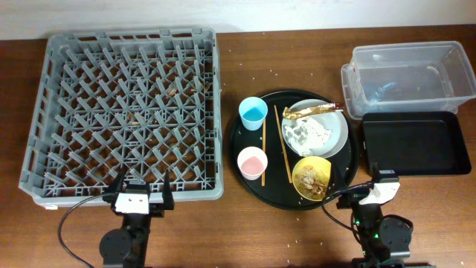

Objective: Sort waste into correct bins and load items into the dishwasher rack
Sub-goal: 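Reach the right gripper to the white plate and grasp the gold wrapper, then carry the wrapper with the right gripper and drop it into the clear bin, then grasp the crumpled tissue from the plate with the right gripper, drop in bin, then grasp the yellow bowl with the right gripper and lift it, then tip the yellow bowl over the black tray to dump the food scraps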

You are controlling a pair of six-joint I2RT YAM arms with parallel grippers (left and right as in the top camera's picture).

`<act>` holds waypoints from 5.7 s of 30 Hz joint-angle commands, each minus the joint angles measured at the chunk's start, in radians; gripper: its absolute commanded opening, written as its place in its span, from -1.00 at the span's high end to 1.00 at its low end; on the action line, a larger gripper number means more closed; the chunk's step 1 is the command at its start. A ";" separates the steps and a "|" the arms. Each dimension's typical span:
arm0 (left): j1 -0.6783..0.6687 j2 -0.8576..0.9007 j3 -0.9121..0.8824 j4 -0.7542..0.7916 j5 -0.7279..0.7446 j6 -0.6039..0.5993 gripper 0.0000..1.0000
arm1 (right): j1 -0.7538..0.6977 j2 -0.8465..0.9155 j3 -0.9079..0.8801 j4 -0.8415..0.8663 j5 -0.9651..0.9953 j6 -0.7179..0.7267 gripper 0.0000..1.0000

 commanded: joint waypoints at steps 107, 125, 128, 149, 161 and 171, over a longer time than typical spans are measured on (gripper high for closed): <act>0.006 -0.006 -0.003 -0.005 0.008 0.017 -0.99 | -0.270 2.033 1.808 -0.624 0.210 0.239 -0.92; 0.006 -0.006 -0.003 -0.005 0.008 0.017 -0.99 | 0.323 1.685 1.435 -1.129 -0.145 0.154 -0.62; 0.006 -0.006 -0.003 -0.005 0.008 0.017 -0.99 | 0.396 1.686 1.323 -1.014 -0.085 0.204 -0.61; 0.006 -0.006 -0.003 -0.005 0.008 0.017 -0.99 | 0.462 1.678 1.084 -0.883 0.061 0.246 0.92; 0.006 -0.006 -0.003 -0.005 0.008 0.017 -0.99 | -0.462 1.698 1.612 -1.146 -0.606 -0.278 0.87; 0.006 -0.006 -0.003 -0.005 0.008 0.017 -0.99 | -0.794 2.035 1.485 -1.110 -1.338 -0.482 0.92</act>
